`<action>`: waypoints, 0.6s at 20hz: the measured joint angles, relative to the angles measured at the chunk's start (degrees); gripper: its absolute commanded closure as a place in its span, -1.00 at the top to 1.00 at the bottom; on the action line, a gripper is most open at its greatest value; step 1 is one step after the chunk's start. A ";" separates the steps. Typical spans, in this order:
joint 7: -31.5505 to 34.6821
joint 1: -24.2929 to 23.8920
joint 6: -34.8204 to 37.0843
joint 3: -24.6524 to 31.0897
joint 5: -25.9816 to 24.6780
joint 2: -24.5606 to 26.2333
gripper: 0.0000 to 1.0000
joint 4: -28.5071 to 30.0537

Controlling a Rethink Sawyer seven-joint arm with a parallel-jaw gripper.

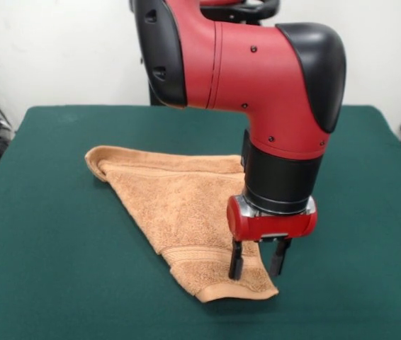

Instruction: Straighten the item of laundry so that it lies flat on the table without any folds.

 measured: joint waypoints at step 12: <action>0.00 0.11 -0.40 -0.09 0.00 0.00 -1.00 0.00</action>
